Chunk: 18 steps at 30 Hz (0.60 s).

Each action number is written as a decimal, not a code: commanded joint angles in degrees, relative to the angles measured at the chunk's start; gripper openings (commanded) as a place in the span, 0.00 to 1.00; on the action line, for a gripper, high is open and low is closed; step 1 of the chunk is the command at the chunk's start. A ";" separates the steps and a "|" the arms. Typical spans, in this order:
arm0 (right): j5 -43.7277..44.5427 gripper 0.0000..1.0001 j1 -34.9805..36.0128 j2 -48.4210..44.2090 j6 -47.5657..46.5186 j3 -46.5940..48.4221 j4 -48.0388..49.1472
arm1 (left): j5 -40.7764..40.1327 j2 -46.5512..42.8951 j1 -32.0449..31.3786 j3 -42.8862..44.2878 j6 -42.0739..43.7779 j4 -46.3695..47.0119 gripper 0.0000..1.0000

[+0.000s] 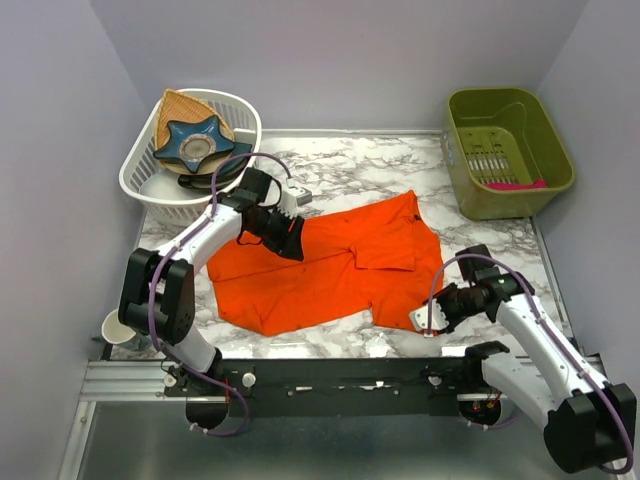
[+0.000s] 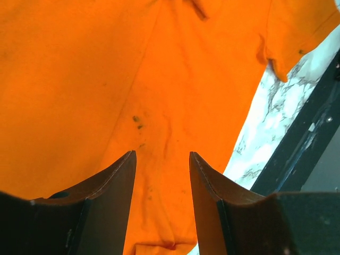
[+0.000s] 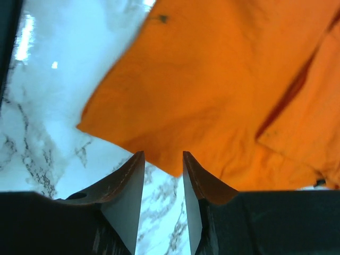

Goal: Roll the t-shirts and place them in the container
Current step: Fold the T-shirt at the center of the board.

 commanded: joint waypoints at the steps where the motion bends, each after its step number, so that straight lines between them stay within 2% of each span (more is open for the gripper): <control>1: -3.88 0.41 0.01 3.56 -16.42 -1.29 -3.45 | -3.80 0.08 0.98 1.50 3.95 -3.44 0.53; 7: -2.13 0.41 -0.08 8.13 -24.23 -0.33 -9.16 | -6.35 -0.54 4.50 0.62 6.42 -5.20 0.53; 11: 0.50 0.41 -0.08 9.37 -29.33 0.56 -16.54 | -7.32 -0.27 7.40 1.06 7.03 -5.72 0.53; 15: 3.67 0.42 -0.08 6.47 -30.75 -4.35 -12.17 | -7.32 -0.54 9.60 1.15 6.86 -5.37 0.53; 18: 2.80 0.42 -0.08 6.46 -29.87 -5.42 -8.65 | -7.23 -0.80 10.48 0.97 6.86 -5.29 0.53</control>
